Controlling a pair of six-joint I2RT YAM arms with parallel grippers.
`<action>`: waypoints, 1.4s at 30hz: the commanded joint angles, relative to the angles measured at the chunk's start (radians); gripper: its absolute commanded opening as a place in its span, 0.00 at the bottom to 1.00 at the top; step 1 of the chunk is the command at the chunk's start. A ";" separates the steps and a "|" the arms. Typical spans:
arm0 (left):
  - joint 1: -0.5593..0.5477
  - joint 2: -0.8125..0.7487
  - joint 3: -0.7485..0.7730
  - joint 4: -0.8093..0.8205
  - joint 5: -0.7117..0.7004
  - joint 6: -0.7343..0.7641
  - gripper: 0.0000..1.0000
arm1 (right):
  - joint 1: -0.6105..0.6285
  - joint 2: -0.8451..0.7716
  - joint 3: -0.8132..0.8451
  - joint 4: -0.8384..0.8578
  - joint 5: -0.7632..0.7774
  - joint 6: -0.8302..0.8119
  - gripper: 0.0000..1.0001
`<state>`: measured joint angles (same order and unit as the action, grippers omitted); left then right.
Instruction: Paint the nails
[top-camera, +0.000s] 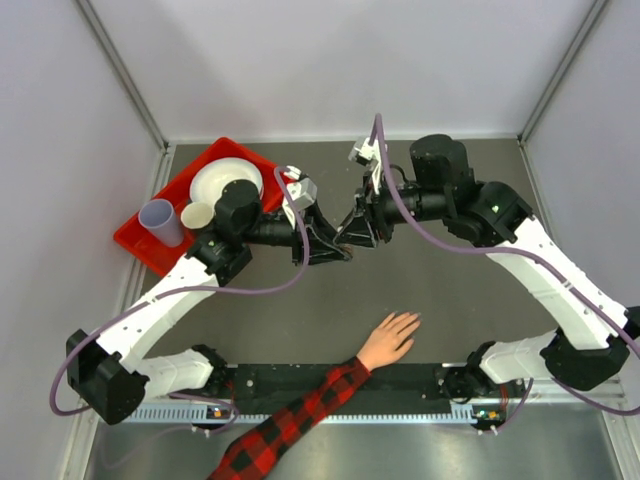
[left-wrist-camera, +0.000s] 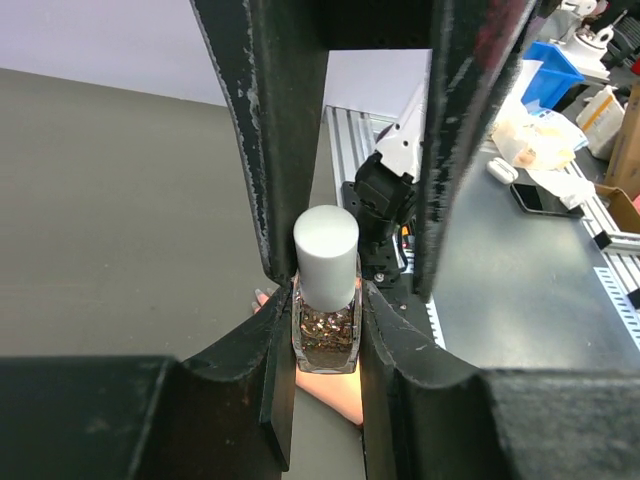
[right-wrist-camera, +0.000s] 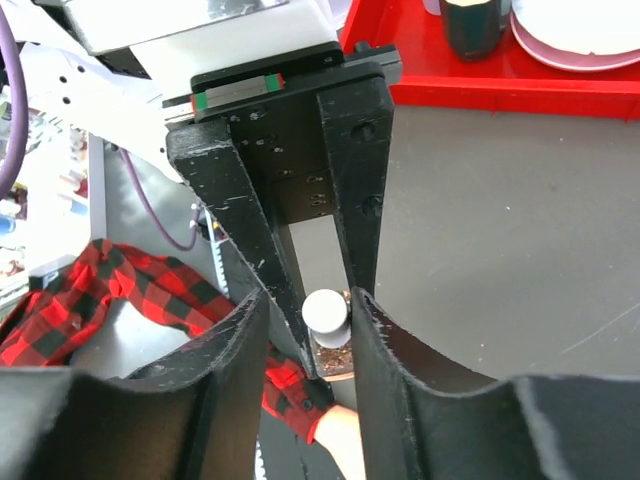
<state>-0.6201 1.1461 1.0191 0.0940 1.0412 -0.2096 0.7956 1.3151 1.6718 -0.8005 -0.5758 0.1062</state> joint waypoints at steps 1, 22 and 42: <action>-0.004 -0.014 0.033 0.021 -0.021 0.024 0.00 | -0.007 0.003 0.039 0.023 -0.029 -0.016 0.31; -0.003 -0.131 0.001 -0.089 -0.565 0.139 0.99 | -0.006 -0.234 -0.394 0.444 0.863 0.070 0.00; -0.003 -0.197 -0.037 -0.102 -0.727 0.134 0.99 | -0.303 -0.041 -1.014 1.169 1.272 0.263 0.00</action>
<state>-0.6224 0.9592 0.9939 -0.0460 0.3229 -0.0750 0.5304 1.2156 0.6601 0.2104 0.6994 0.2966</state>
